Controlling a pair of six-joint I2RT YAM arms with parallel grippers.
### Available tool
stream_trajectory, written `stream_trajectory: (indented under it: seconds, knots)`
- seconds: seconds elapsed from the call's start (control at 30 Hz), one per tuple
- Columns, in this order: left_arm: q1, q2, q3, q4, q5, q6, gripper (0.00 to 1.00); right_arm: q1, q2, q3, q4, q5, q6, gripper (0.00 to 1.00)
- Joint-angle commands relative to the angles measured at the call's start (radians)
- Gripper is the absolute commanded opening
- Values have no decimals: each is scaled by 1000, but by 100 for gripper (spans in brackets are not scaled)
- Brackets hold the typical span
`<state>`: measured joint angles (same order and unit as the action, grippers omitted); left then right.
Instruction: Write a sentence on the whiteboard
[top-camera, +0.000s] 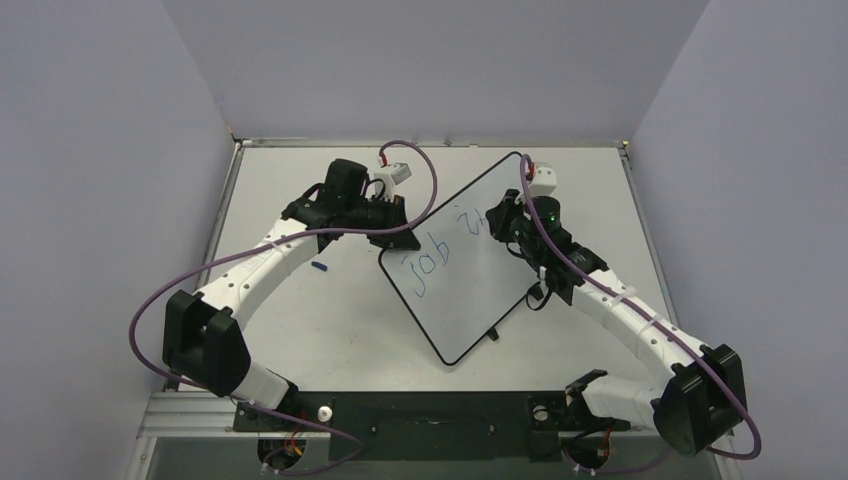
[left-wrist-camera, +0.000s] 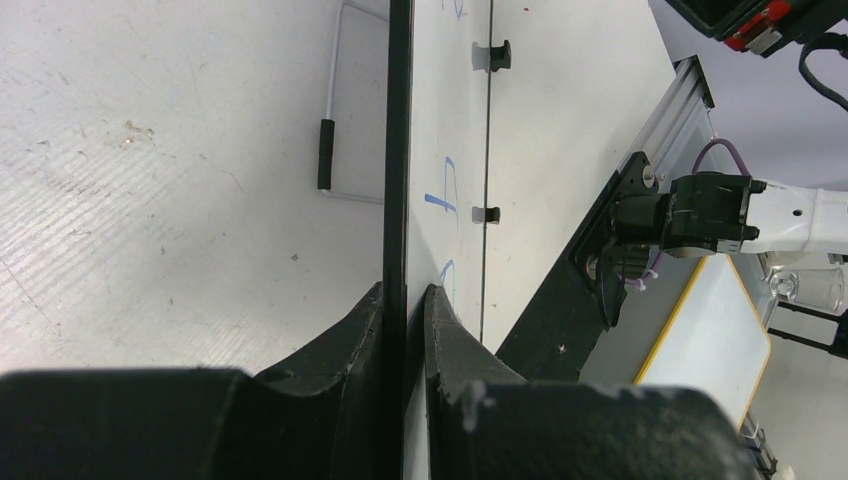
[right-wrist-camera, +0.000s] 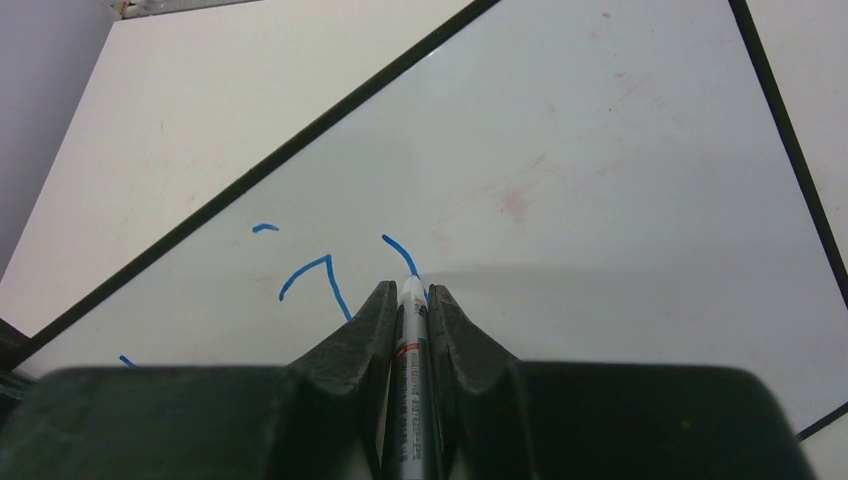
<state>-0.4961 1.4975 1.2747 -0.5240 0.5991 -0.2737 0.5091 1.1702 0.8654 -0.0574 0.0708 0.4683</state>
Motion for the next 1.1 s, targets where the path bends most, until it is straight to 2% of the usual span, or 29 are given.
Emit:
stream_trajectory:
  seconds: [0.0,0.6,1.07]
  knots:
    - [-7,-29,-15,-57,-122,100,0,-4,24,78,29,3,7,0]
    - [-7,-28,-17,-54,-122,100,0,-58,110,154,48,-10,13,0]
    - [-9,-33,-18,-59,-126,99,0,-79,56,50,42,-9,21,0]
